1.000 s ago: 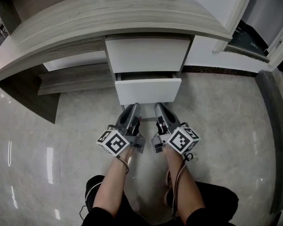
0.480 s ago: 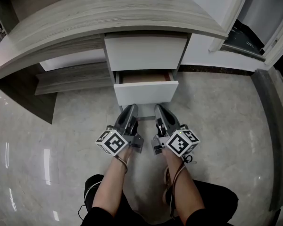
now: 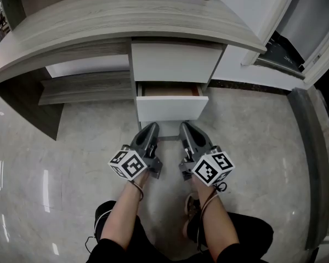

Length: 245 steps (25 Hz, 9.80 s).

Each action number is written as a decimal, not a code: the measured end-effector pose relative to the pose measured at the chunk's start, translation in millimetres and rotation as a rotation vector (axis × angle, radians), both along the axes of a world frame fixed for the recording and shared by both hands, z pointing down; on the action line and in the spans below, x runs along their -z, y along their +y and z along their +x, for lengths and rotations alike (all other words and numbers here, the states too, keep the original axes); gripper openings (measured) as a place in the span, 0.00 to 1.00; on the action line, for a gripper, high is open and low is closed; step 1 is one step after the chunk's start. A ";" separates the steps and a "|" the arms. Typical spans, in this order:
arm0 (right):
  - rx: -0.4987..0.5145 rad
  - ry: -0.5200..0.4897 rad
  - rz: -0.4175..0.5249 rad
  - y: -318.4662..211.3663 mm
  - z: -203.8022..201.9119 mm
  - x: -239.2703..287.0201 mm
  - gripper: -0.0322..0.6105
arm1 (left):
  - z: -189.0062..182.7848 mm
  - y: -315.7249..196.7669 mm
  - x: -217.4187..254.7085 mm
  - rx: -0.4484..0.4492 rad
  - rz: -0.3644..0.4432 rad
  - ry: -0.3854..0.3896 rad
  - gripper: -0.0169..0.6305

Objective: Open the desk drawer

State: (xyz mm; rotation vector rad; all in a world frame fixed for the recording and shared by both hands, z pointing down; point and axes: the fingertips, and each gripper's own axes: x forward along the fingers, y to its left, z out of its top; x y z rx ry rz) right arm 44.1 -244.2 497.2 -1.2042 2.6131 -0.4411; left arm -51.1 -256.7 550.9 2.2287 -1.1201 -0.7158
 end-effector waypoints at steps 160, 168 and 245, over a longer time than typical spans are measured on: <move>0.435 1.831 0.380 57.5 -23.6 -28.4 0.13 | 79.3 62.1 -69.5 -0.142 0.006 -0.791 0.03; 0.437 1.829 0.379 57.8 -24.2 -29.3 0.13 | 79.3 63.1 -70.8 -0.143 0.008 -0.795 0.03; -0.166 0.625 0.104 99.4 -14.7 11.2 0.07 | 67.8 88.2 -30.9 -0.090 0.056 -0.756 0.03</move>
